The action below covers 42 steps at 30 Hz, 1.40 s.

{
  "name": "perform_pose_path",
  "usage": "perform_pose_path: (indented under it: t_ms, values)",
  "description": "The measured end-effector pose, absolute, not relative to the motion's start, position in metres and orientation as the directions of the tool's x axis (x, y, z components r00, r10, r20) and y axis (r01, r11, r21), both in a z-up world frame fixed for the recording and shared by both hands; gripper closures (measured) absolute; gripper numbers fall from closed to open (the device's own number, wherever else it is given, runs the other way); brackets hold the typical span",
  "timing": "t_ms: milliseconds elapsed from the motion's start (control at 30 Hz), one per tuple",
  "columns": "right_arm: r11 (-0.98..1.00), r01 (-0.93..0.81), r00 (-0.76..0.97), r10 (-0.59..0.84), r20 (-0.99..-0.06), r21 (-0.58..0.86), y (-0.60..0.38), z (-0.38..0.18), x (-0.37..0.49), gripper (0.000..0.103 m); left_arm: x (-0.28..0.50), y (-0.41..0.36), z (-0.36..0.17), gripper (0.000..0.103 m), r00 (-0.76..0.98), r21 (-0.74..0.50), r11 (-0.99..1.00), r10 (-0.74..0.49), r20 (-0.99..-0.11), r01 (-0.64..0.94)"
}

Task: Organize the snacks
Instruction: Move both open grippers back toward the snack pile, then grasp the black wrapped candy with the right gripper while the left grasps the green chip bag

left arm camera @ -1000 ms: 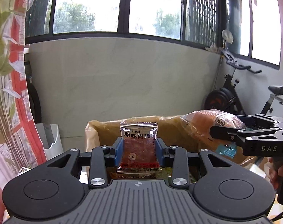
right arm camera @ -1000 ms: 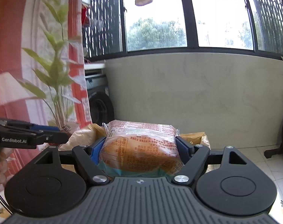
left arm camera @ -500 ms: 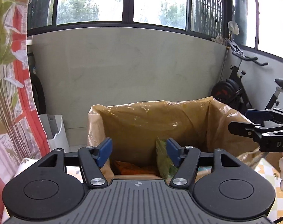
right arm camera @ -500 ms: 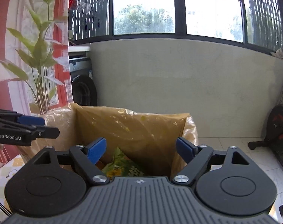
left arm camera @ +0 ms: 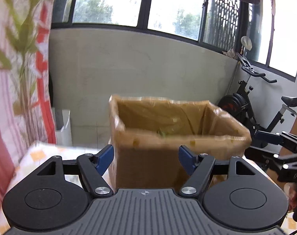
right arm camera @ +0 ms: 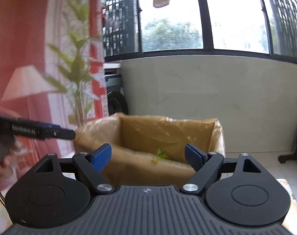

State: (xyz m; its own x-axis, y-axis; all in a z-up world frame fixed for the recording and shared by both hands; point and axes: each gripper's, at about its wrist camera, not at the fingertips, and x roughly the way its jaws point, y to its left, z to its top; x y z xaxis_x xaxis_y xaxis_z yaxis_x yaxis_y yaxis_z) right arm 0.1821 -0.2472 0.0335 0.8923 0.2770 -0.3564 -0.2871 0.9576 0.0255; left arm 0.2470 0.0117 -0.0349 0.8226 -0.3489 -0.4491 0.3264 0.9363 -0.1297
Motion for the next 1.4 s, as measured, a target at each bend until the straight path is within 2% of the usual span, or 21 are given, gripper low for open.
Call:
perform_pose_path:
  t_ms: [200, 400, 533, 733, 767, 833, 867, 967, 1200, 1400]
  values:
    - [0.932, -0.357, 0.84, 0.35, -0.414, 0.063, -0.248, 0.003, 0.146, 0.023, 0.215, 0.027, -0.074, 0.028, 0.808, -0.158, 0.951, -0.31, -0.502, 0.266]
    - [0.929, -0.352, 0.761, 0.353, -0.544, 0.111, -0.245, -0.047, 0.127, 0.027, 0.202, 0.031, -0.116, 0.029, 0.783, -0.134, 0.968, -0.249, -0.57, 0.211]
    - [0.917, -0.369, 0.675, 0.376, -0.635, 0.15, -0.236, -0.081, 0.121, 0.027, 0.197, 0.034, -0.131, 0.029, 0.769, -0.165, 0.966, -0.257, -0.585, 0.197]
    - [0.886, -0.448, 0.571, 0.389, -0.723, 0.122, -0.215, -0.115, 0.12, 0.027, 0.189, 0.027, -0.146, 0.029, 0.742, -0.167, 0.965, -0.263, -0.617, 0.202]
    - [0.884, -0.45, 0.561, 0.39, -0.73, 0.127, -0.217, -0.12, 0.119, 0.027, 0.188, 0.026, -0.147, 0.029, 0.737, -0.17, 0.964, -0.265, -0.622, 0.204]
    - [0.878, -0.454, 0.535, 0.407, -0.74, 0.154, -0.216, -0.126, 0.121, 0.04, 0.186, 0.024, -0.151, 0.029, 0.729, -0.178, 0.963, -0.27, -0.628, 0.204]
    - [0.879, -0.451, 0.536, 0.407, -0.739, 0.157, -0.216, -0.128, 0.12, 0.044, 0.187, 0.023, -0.152, 0.029, 0.726, -0.182, 0.962, -0.273, -0.631, 0.203]
    - [0.875, -0.453, 0.542, 0.422, -0.727, 0.17, -0.217, -0.129, 0.118, 0.05, 0.187, 0.021, -0.158, 0.029, 0.709, -0.194, 0.96, -0.278, -0.648, 0.2]
    - [0.911, -0.385, 0.607, 0.369, -0.704, 0.146, -0.222, -0.133, 0.12, 0.052, 0.191, 0.019, -0.167, 0.029, 0.691, -0.205, 0.96, -0.281, -0.666, 0.192]
    - [0.928, -0.355, 0.653, 0.334, -0.679, 0.115, -0.225, -0.138, 0.12, 0.052, 0.202, 0.031, -0.164, 0.028, 0.713, -0.199, 0.973, -0.224, -0.664, 0.12]
